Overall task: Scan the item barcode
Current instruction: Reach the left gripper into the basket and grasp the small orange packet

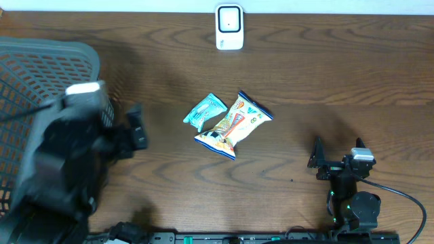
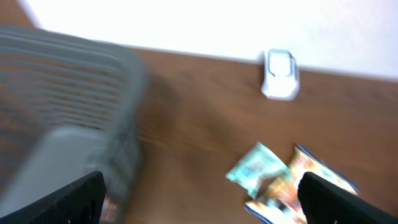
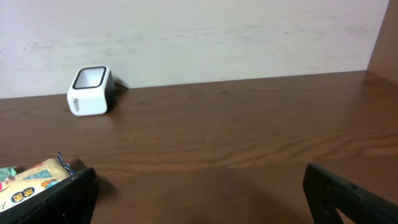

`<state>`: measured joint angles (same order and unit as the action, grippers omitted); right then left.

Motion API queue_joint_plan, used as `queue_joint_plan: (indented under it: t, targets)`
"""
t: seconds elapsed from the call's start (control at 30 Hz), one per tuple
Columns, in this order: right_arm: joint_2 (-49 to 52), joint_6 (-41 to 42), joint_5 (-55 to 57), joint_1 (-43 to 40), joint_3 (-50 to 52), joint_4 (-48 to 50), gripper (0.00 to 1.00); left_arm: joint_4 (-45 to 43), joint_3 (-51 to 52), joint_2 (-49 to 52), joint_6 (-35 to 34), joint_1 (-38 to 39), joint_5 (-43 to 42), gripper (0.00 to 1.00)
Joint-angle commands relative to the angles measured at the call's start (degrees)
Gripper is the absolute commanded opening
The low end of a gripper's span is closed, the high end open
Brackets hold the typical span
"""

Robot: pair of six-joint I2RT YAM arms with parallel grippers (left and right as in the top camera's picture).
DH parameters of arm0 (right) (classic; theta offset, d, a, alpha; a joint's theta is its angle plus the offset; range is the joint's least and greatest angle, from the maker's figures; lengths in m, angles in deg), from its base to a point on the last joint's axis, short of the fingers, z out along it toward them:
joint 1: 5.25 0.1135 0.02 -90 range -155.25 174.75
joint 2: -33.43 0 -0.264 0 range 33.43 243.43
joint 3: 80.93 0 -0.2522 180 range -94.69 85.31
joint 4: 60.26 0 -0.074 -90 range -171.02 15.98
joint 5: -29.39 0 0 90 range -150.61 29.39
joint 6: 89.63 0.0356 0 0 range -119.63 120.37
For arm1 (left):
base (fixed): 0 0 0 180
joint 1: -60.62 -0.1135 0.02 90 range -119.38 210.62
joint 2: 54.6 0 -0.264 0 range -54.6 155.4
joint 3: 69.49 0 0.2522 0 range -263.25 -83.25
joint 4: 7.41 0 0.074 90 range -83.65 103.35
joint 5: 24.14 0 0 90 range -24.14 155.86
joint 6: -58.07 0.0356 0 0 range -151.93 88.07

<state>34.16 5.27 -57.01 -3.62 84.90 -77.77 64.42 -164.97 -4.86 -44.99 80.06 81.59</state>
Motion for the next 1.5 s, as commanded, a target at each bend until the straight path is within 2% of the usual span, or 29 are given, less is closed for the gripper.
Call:
queue_joint_plan:
  t: [0.0,0.07,0.27,0.43,0.6,0.73,0.83,1.2,1.47]
  targets:
    - [-0.17,-0.92,-0.11,0.28,0.11,-0.17,0.99,0.74,-1.27,-1.75,-1.05,-1.44,15.8,0.98]
    - [-0.17,-0.92,-0.11,0.28,0.11,-0.17,0.99,1.95,-1.55,-1.6,-2.99,-4.02,18.47,0.98]
    - [-0.17,-0.92,-0.11,0.28,0.09,-0.17,0.99,4.72,-1.55,1.92,-10.36,-17.62,15.87,0.98]
    - [-0.17,-0.92,-0.11,0.28,0.11,-0.17,0.99,9.73,-1.49,9.09,-21.66,-32.35,4.7,0.98]
    - [-0.17,-0.92,-0.11,0.28,0.11,-0.17,0.99,10.29,-1.4,19.87,-28.0,-45.99,-7.85,0.98]
    - [-0.17,-0.92,-0.11,0.28,0.11,-0.17,0.99,10.21,-1.11,28.06,-35.21,-53.22,-15.87,0.98]
    - [-0.17,-0.92,-0.11,0.28,0.11,-0.17,0.99,9.75,-0.28,33.22,-38.16,-54.8,-20.39,0.98]
    - [-0.17,-0.92,-0.11,0.28,0.09,-0.17,0.99,7.76,2.08,50.1,-41.7,-54.34,-23.26,0.98]
    - [-0.17,-0.92,-0.11,0.28,0.09,-0.17,0.99,-1.09,8.35,53.81,-41.72,-54.34,-26.75,0.98]
